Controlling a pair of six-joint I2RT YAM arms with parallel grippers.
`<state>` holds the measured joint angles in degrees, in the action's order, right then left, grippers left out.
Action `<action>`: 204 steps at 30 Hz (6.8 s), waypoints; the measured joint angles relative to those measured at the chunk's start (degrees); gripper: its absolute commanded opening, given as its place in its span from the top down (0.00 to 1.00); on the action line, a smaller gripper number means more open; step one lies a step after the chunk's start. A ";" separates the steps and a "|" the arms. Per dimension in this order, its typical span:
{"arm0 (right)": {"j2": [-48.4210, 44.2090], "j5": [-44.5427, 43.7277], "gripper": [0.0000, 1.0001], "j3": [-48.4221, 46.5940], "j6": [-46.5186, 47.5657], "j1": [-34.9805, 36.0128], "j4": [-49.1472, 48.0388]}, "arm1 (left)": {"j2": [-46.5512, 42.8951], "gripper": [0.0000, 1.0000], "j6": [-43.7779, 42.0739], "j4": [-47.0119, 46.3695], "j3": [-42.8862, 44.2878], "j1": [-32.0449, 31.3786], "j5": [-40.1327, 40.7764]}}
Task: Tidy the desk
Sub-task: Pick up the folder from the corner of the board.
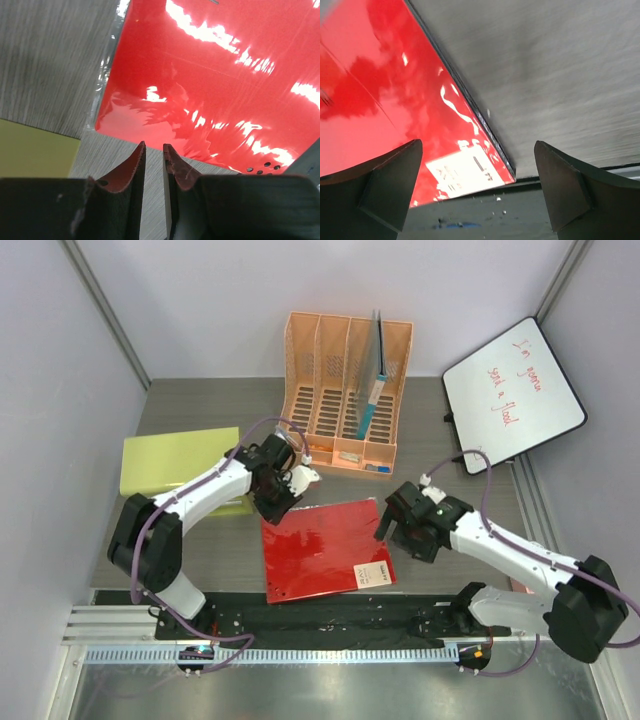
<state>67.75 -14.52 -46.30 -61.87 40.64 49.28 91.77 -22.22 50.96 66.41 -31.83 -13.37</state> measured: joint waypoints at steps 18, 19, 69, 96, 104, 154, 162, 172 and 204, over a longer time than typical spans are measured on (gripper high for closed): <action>-15.41 25.09 0.00 22.62 -10.54 2.97 -8.66 | 15.17 0.81 4.37 -11.13 5.25 -3.50 10.19; -16.44 25.16 0.00 24.09 -11.76 3.19 -9.88 | 16.33 0.81 4.98 -11.37 6.51 -3.50 10.91; -33.18 17.90 0.00 31.50 -17.51 3.41 -8.07 | 24.41 0.82 8.57 -16.44 16.31 -14.47 11.76; -31.41 29.20 0.48 36.06 -16.63 -5.38 -10.82 | 23.47 0.82 9.84 -17.94 14.62 -18.67 10.34; -26.51 40.28 0.53 41.75 -19.54 -4.26 -37.09 | 23.34 0.82 9.81 -17.94 14.49 -18.69 10.34; -30.14 36.24 0.99 43.65 -11.47 -5.90 -41.68 | -8.13 0.82 -4.63 2.71 -16.09 1.60 18.01; -31.21 35.87 0.99 43.60 -11.45 -5.92 -41.44 | -3.76 0.82 -1.77 -3.87 -18.69 1.57 13.70; -31.58 35.65 0.50 43.47 -11.10 -5.97 -40.89 | -1.46 0.82 0.63 -3.52 -17.68 0.92 13.81; -34.60 38.40 0.38 38.27 -5.81 -6.32 -21.35 | 1.44 0.82 3.74 -4.85 -14.27 -6.84 14.84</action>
<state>33.15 23.88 -8.03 -67.68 34.33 27.92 93.21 -18.48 46.11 52.14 -38.68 1.48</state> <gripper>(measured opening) 0.615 0.177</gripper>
